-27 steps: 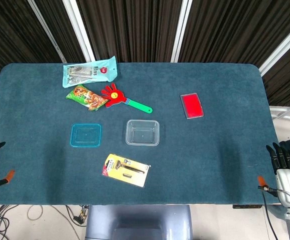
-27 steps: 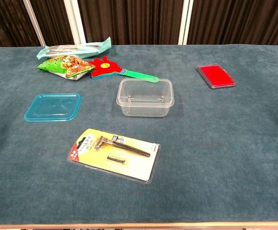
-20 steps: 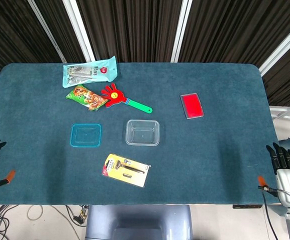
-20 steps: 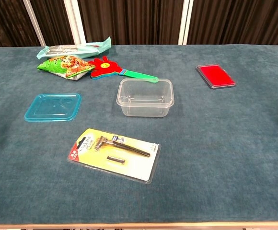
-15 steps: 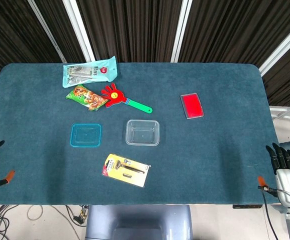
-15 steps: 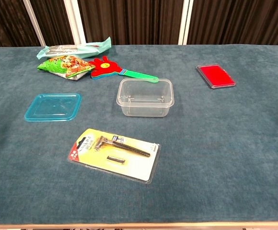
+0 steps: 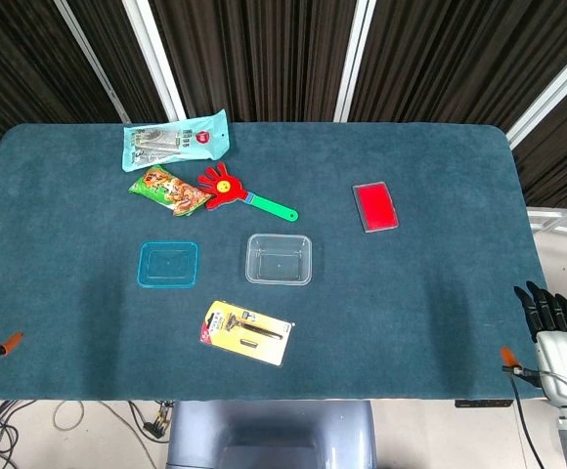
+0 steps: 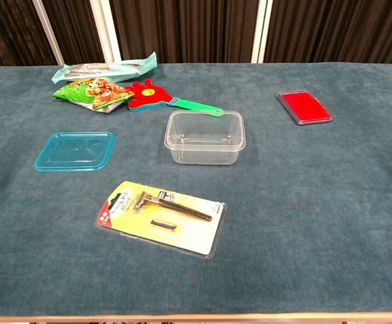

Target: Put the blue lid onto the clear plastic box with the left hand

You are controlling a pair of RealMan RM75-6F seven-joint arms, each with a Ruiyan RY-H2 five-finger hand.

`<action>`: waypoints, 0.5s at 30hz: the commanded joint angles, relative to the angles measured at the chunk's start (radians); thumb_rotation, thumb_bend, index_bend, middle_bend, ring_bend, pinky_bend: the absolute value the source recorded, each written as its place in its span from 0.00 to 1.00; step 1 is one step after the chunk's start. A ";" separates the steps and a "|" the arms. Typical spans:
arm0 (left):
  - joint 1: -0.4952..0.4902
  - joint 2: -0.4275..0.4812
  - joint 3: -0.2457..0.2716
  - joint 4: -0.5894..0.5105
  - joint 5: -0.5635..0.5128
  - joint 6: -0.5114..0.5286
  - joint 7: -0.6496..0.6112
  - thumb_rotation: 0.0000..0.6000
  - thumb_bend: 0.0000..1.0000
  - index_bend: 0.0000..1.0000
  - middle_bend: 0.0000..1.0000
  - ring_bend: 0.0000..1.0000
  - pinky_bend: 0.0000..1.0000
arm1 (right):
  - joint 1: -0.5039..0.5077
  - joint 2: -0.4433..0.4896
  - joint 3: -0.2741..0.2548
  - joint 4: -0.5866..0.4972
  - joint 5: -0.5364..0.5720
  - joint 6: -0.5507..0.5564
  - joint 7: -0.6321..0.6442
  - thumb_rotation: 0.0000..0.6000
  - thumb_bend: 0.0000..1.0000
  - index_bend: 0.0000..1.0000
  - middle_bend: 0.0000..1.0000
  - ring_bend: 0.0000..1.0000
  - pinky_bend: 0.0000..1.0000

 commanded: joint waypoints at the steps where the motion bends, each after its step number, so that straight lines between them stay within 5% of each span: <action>1: -0.013 0.016 0.007 0.004 0.027 -0.018 -0.011 1.00 0.11 0.03 0.05 0.00 0.00 | 0.001 -0.001 0.002 0.000 0.004 0.000 0.000 1.00 0.34 0.00 0.01 0.00 0.00; 9: -0.134 0.056 -0.042 0.020 0.078 -0.124 -0.020 1.00 0.10 0.00 0.04 0.00 0.00 | 0.001 0.002 0.005 -0.009 0.013 -0.002 0.006 1.00 0.34 0.00 0.01 0.00 0.00; 15: -0.239 0.091 -0.090 -0.028 -0.015 -0.274 0.060 1.00 0.10 0.00 0.05 0.00 0.00 | 0.000 -0.001 0.006 -0.013 0.023 -0.005 0.013 1.00 0.34 0.00 0.01 0.00 0.00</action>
